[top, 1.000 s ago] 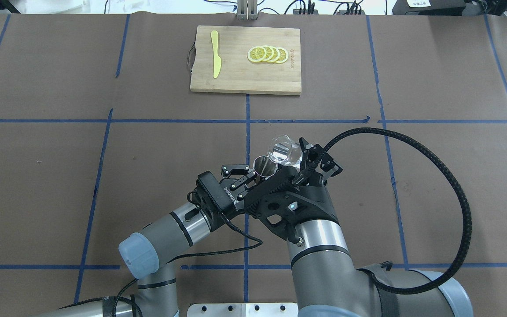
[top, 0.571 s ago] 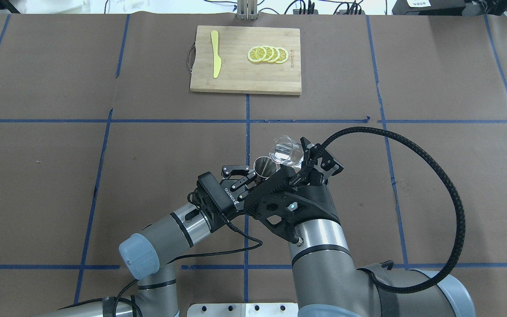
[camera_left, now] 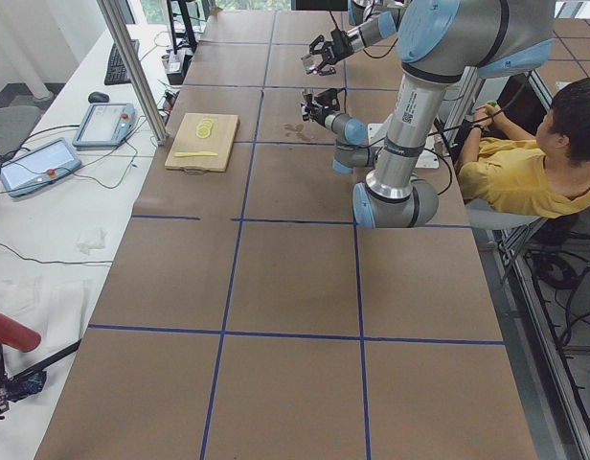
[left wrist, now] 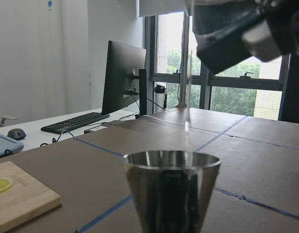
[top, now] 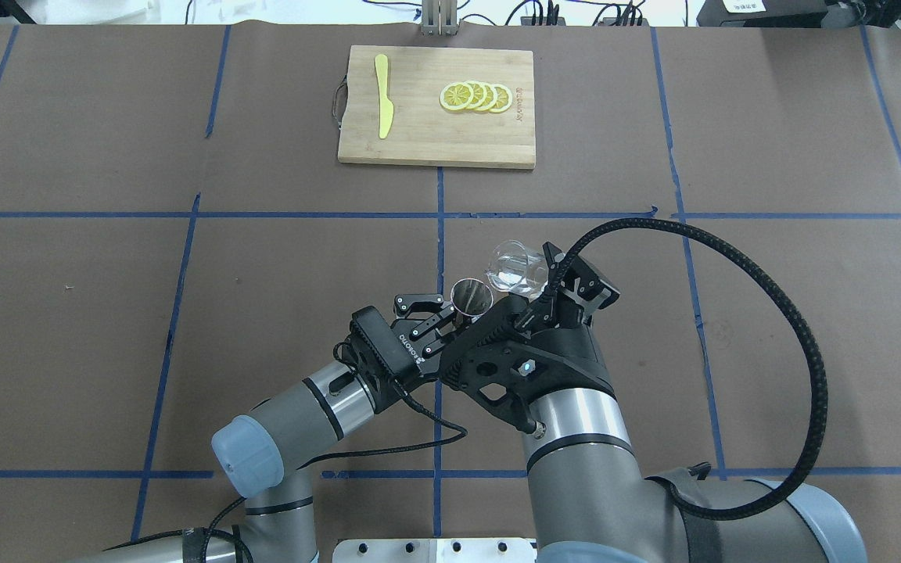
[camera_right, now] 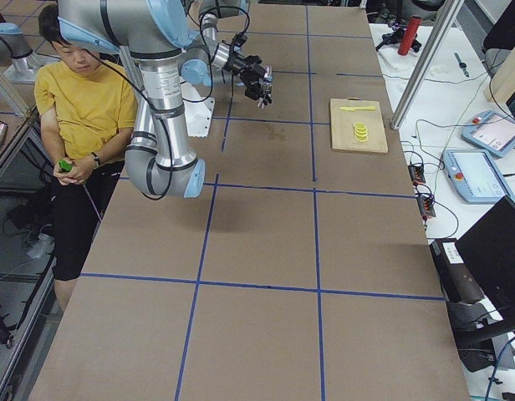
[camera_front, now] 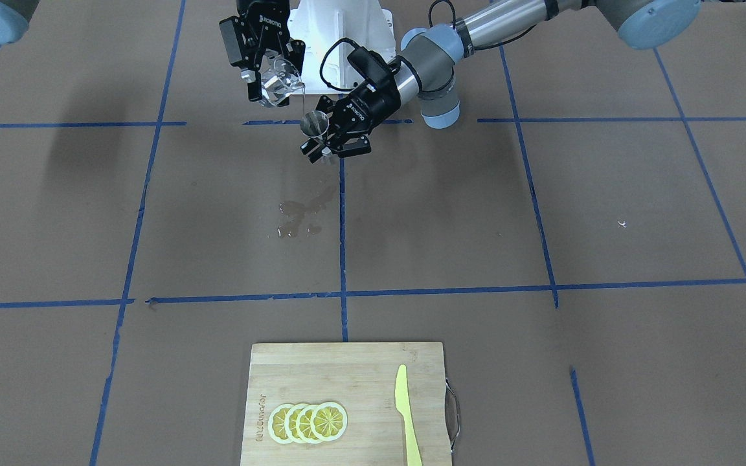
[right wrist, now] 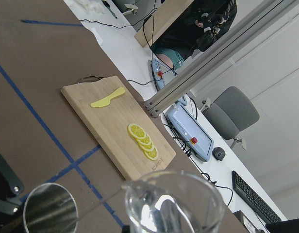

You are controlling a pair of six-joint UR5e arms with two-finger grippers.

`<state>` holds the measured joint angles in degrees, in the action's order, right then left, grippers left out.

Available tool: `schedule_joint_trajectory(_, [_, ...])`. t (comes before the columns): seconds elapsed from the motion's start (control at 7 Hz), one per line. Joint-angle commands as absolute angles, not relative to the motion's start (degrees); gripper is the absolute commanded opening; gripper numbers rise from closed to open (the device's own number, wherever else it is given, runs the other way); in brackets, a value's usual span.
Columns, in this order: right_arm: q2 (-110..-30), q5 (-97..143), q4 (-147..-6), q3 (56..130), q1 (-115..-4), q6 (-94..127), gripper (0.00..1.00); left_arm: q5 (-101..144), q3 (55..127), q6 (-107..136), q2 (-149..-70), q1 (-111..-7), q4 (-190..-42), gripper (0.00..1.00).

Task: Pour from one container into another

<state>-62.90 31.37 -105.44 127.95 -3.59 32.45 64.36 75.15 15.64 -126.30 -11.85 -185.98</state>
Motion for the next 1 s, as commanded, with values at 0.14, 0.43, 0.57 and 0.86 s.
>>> schedule_joint_trajectory(0.14, [-62.5,31.5,-105.6,128.0,-3.5,32.0,0.00,64.1,75.1,15.6,-126.4,-11.7,-186.0,0.00])
schedule_joint_trajectory(0.43, [-62.5,31.5,-106.3,128.0,-3.5,31.7,0.00,64.0,75.1,15.6,-126.7,-11.4,-185.9,0.00])
schedule_joint_trajectory(0.57, [-62.3,31.5,-107.2,128.1,-3.5,31.5,0.00,64.0,75.0,15.6,-126.7,-11.4,-185.9,0.00])
schedule_joint_trajectory(0.86, [-62.1,31.5,-107.3,128.1,-3.5,30.1,0.00,64.0,74.7,15.6,-126.8,-11.4,-185.9,0.00])
